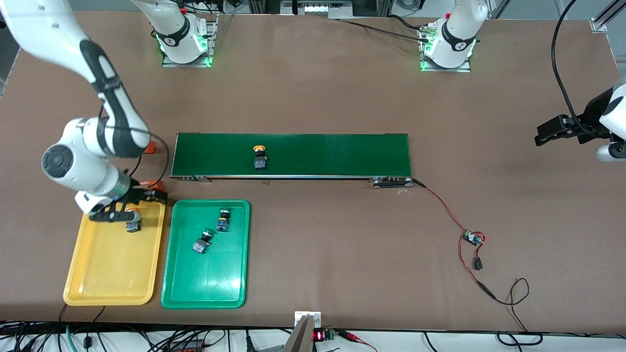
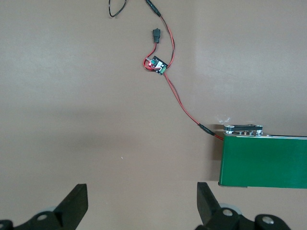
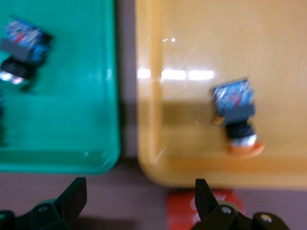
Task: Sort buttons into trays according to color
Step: 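Move the right gripper back to the belt's end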
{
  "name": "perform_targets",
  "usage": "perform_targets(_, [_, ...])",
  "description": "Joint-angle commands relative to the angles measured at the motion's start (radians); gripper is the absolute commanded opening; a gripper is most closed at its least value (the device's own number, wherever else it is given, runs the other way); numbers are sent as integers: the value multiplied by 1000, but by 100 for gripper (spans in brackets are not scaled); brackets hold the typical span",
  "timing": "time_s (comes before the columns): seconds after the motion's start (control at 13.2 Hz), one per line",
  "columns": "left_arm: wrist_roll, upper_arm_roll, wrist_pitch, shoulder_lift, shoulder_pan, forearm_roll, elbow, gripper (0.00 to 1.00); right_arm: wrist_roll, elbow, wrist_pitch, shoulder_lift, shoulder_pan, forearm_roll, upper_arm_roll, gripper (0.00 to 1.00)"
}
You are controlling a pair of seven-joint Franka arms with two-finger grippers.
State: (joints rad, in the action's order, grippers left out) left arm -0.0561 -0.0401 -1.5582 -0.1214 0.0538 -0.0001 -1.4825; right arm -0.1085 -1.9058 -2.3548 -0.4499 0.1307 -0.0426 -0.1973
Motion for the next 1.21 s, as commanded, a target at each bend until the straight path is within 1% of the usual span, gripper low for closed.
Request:
perform_targets(0.0, [9, -6, 3, 23, 9, 14, -16, 100, -134, -116, 106, 167, -3, 10, -88, 100])
perform_targets(0.15, [9, -6, 3, 23, 9, 14, -15, 100, -225, -116, 158, 213, -35, 10, -119, 100])
perform_targets(0.23, [9, -6, 3, 23, 9, 14, -15, 100, -274, -116, 163, 224, -57, 10, -126, 100])
perform_targets(0.45, [9, -6, 3, 23, 8, 12, -13, 100, -428, -116, 158, 221, -169, 10, -139, 100])
perform_targets(0.68, [9, -6, 1, 22, 8, 12, -12, 100, -451, -122, 132, 212, -244, 10, -137, 100])
perform_targets(0.83, [9, -6, -2, 22, 8, 12, -12, 100, -490, -122, 105, 198, -253, 7, -137, 100])
perform_targets(1.13, [7, -1, -3, 20, 9, 9, -12, 100, -482, -121, 49, 143, -266, -11, -137, 100])
